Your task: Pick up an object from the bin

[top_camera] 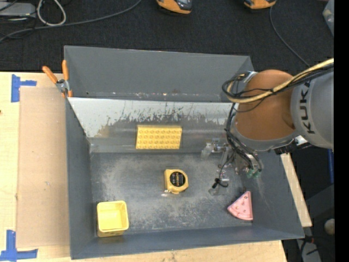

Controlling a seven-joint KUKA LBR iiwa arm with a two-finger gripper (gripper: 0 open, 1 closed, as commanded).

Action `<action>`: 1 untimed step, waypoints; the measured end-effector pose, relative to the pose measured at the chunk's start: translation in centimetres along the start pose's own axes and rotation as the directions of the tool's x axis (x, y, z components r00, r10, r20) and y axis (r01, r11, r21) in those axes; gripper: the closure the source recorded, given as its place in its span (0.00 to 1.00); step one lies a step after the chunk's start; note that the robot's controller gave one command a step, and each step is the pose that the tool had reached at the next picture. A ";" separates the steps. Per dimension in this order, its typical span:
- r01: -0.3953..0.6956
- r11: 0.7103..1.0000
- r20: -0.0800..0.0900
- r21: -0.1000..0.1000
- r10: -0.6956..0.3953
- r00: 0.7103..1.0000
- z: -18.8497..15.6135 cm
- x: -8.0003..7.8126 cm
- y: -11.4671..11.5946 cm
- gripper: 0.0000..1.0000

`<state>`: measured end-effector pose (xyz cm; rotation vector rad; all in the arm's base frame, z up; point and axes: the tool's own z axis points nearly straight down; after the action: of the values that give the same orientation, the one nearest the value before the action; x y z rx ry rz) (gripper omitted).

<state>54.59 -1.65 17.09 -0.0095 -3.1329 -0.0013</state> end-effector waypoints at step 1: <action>0.001 1.000 0.007 0.000 -0.001 1.000 -0.4 -0.2 0.0 0.00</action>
Offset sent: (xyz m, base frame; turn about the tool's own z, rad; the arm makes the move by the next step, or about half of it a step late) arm -0.0003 0.0567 -0.0345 -0.2775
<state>54.77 -1.65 17.45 -0.0084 -3.1399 -0.0008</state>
